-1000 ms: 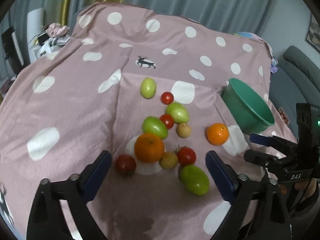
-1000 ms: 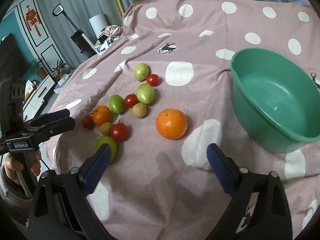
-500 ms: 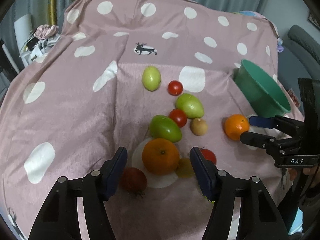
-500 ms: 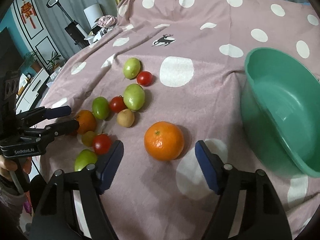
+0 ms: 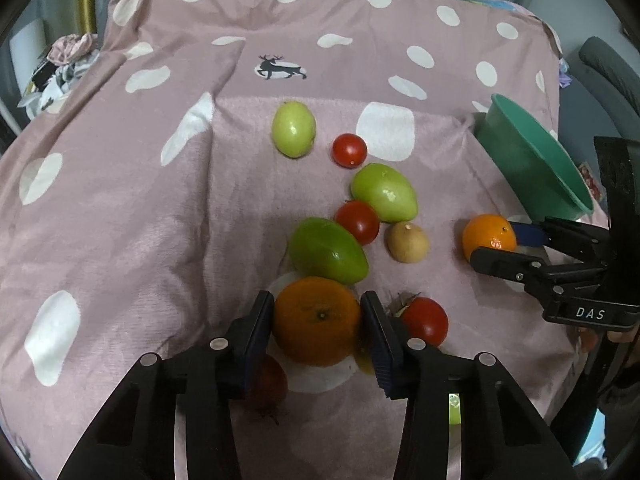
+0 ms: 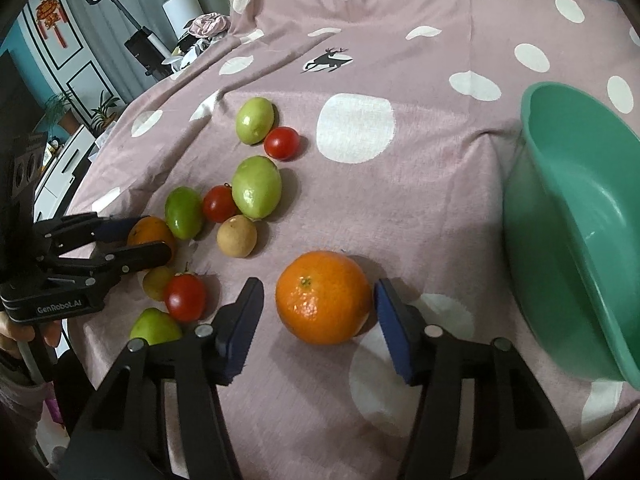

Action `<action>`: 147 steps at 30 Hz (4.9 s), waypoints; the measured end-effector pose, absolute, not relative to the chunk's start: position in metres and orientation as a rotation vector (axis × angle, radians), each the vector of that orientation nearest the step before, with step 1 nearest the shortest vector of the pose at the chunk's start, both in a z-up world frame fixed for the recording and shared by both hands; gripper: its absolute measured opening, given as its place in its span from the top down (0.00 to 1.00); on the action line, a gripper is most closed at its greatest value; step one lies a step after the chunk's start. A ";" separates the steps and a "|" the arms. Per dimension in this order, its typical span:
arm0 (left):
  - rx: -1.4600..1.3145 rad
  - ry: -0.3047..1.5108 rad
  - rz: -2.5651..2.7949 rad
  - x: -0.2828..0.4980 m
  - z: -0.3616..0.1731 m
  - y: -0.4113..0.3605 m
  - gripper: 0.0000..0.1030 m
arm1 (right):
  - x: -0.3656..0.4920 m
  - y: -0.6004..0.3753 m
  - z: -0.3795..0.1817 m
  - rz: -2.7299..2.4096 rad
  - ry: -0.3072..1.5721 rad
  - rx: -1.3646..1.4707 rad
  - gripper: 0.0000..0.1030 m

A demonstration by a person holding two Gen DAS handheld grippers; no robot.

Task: Organize fruits
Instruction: 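Grasp the large orange with the left tool while the right tool grasps the other orange, then carry both held oranges over the teal bowl with both tools, then lower the oranges into the bowl and open both tools, then withdraw both tools from the bowl back over the remaining fruit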

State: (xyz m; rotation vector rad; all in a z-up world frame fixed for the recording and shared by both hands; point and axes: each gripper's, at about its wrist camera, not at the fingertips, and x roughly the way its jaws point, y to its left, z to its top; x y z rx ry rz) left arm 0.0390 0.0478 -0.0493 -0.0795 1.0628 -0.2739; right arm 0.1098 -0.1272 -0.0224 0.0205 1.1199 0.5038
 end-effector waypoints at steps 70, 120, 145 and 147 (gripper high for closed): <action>0.040 0.852 -0.607 0.100 0.025 -0.182 0.57 | 0.068 -0.318 0.032 0.194 0.757 0.330 0.54; -0.146 0.820 -0.133 -0.022 0.029 0.057 0.22 | 0.021 -0.251 0.070 0.346 0.746 0.197 0.38; 0.127 0.935 -0.257 -0.016 -0.024 0.032 0.33 | 0.040 -0.156 0.030 0.526 0.938 0.113 0.38; 0.131 0.952 -0.271 -0.011 -0.028 0.030 0.45 | 0.044 -0.152 0.028 0.533 0.949 0.115 0.38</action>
